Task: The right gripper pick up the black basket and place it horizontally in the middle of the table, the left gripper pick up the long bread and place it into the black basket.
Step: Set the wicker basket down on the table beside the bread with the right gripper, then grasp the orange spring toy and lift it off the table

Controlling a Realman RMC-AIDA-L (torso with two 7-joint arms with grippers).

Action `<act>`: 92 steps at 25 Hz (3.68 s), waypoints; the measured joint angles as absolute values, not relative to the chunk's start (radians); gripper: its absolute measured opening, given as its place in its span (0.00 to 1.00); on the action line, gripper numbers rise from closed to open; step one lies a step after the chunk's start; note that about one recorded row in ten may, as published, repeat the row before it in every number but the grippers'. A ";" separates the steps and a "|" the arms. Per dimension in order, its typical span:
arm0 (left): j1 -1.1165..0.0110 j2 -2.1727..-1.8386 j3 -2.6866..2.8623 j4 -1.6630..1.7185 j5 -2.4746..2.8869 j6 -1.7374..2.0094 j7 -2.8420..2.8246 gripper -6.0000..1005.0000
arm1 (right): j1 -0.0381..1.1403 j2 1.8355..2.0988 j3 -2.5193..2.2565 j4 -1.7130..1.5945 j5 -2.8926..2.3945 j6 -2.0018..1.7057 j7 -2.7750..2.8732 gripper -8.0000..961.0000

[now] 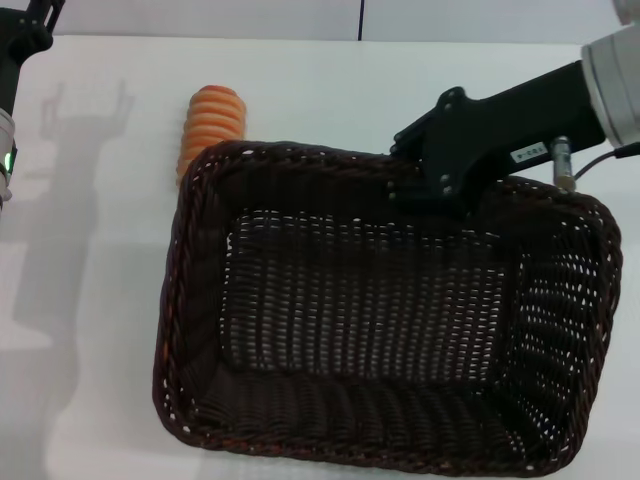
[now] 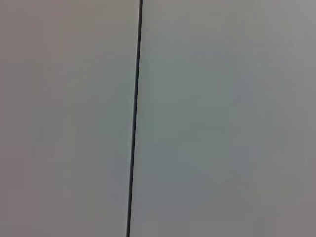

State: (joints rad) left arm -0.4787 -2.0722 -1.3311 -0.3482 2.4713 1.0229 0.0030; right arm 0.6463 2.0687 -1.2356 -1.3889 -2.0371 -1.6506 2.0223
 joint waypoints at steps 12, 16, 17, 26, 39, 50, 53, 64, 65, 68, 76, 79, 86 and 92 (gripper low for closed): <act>-0.483 -2.069 -1.339 -0.348 2.471 1.017 0.004 0.86 | 0.711 2.070 -1.233 -1.251 -2.042 -1.639 1.948 0.20; -0.485 -2.068 -1.339 -0.348 2.471 1.017 0.006 0.86 | 0.747 2.068 -1.233 -1.188 -2.055 -1.592 1.928 0.20; -0.486 -2.068 -1.339 -0.348 2.471 1.016 0.007 0.86 | 0.764 2.066 -1.235 -1.160 -2.068 -1.568 1.921 0.20; -0.486 -2.068 -1.339 -0.348 2.471 1.017 0.007 0.86 | 0.765 2.073 -1.268 -1.089 -2.076 -1.442 1.858 0.20; -0.481 -2.068 -1.337 -0.348 2.472 1.016 0.008 0.86 | 0.724 2.076 -1.398 -1.132 -2.081 -1.266 1.774 0.38; -0.478 -2.067 -1.345 -0.348 2.471 1.017 0.009 0.86 | 0.649 2.080 -1.419 -1.214 -2.074 -1.064 1.746 0.83; -0.477 -2.067 -1.350 -0.348 2.471 1.020 0.007 0.86 | 0.586 2.081 -1.470 -1.280 -2.070 -0.912 1.742 0.87; -0.479 -2.066 -1.350 -0.348 2.471 1.018 0.013 0.86 | 0.331 2.083 -1.743 -1.391 -2.039 -0.115 1.748 0.87; -0.479 -2.065 -1.350 -0.348 2.471 1.018 0.014 0.86 | 0.314 2.083 -1.769 -1.375 -2.038 -0.030 1.749 0.87; -0.478 -2.065 -1.350 -0.348 2.471 1.019 0.014 0.86 | 0.270 2.082 -1.836 -1.314 -2.038 0.204 1.784 0.87; -0.486 -2.061 -1.352 -0.345 2.479 1.023 0.019 0.86 | 0.111 2.079 -1.979 -1.129 -2.111 0.720 2.300 0.87; -0.487 -2.057 -1.350 -0.357 2.510 1.014 0.020 0.86 | 0.059 2.080 -2.035 -1.046 -2.119 0.865 2.446 0.87; -0.422 -1.988 -1.356 -0.653 2.615 0.673 -0.006 0.86 | -0.025 2.080 -2.083 -0.938 -2.110 0.976 2.617 0.87; -0.339 -1.958 -1.445 -1.101 2.747 0.077 0.003 0.86 | -0.060 2.081 -2.088 -0.924 -2.108 0.980 2.622 0.87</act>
